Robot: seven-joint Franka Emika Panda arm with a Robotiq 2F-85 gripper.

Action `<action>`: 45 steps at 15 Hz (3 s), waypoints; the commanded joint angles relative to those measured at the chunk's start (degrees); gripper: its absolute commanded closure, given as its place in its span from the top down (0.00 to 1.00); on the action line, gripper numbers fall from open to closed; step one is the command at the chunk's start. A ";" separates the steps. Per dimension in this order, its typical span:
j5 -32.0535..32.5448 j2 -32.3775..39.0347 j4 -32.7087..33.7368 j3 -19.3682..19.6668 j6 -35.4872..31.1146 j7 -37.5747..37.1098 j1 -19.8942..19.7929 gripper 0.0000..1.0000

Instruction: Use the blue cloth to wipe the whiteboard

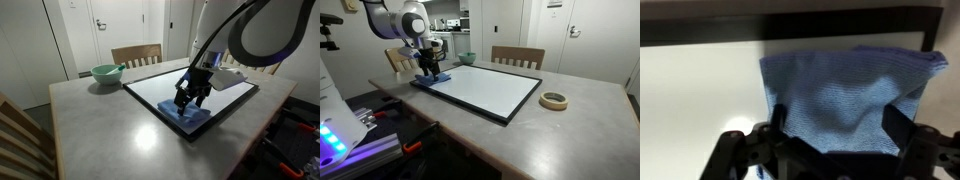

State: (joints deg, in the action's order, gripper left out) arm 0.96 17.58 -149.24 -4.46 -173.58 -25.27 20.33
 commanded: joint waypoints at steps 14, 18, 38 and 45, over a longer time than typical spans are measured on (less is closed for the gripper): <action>-7.75 3.71 3.29 -9.13 4.83 10.64 -6.64 0.02; -6.62 3.44 5.18 -8.13 14.25 12.74 -6.49 0.03; 4.01 4.04 7.95 -1.78 19.76 -1.78 0.98 0.03; 3.30 4.77 10.16 -1.48 19.76 3.11 -1.21 0.03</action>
State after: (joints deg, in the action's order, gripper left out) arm 3.26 18.39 -141.40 -6.79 -152.98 -25.45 20.86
